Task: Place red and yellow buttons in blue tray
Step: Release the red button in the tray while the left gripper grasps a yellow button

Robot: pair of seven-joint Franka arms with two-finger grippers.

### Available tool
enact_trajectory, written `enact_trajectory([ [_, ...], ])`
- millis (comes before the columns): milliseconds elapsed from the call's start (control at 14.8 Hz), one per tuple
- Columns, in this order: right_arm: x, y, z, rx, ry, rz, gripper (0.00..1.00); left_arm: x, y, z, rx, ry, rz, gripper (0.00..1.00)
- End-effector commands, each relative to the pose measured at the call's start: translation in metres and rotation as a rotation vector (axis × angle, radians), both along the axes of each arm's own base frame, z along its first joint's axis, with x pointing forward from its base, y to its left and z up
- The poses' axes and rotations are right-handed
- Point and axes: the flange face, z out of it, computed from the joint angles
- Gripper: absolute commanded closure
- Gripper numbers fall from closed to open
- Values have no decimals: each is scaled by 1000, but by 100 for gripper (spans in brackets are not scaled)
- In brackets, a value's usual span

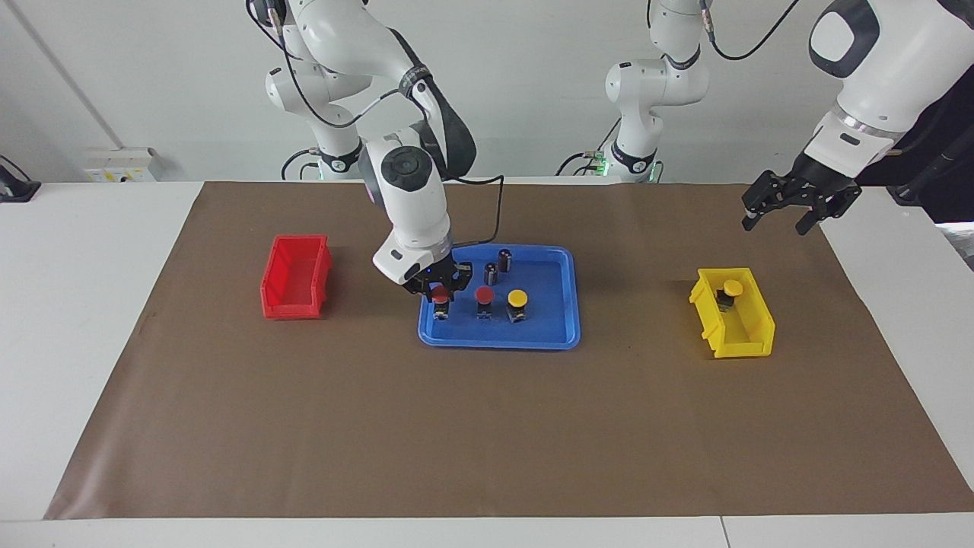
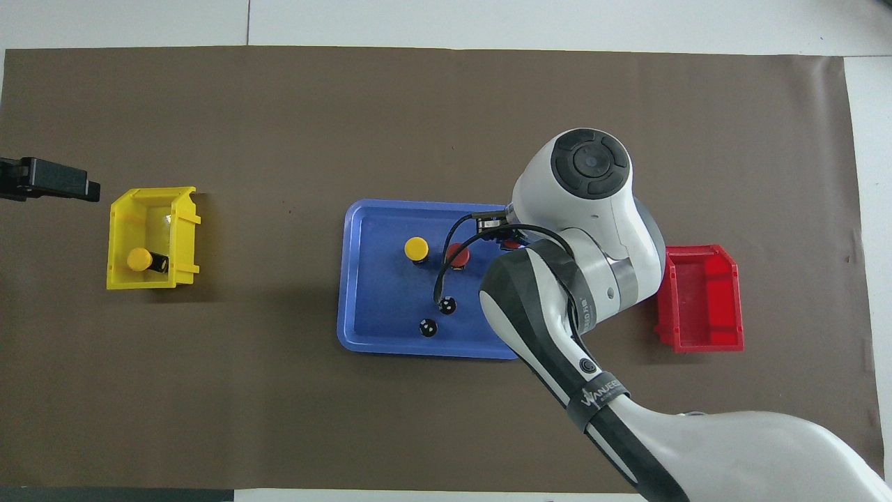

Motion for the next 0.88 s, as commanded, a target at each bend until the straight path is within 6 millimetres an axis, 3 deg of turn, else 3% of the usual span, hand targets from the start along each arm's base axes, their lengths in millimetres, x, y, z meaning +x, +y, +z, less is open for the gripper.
enact_trajectory([
  [0, -11, -2, -11, 15, -7, 13, 73, -1, 11, -37, 26, -21, 10, 0],
  [474, -17, -4, -25, 17, -13, 59, 71, 3, 34, -153, 36, -5, 66, 3],
  [677, -19, -5, -28, 18, -16, 60, 52, 1, 39, -186, 40, -17, 80, 17],
  [813, -18, -5, -25, 18, -15, 60, 29, 3, 40, -196, 41, -11, 85, 21],
])
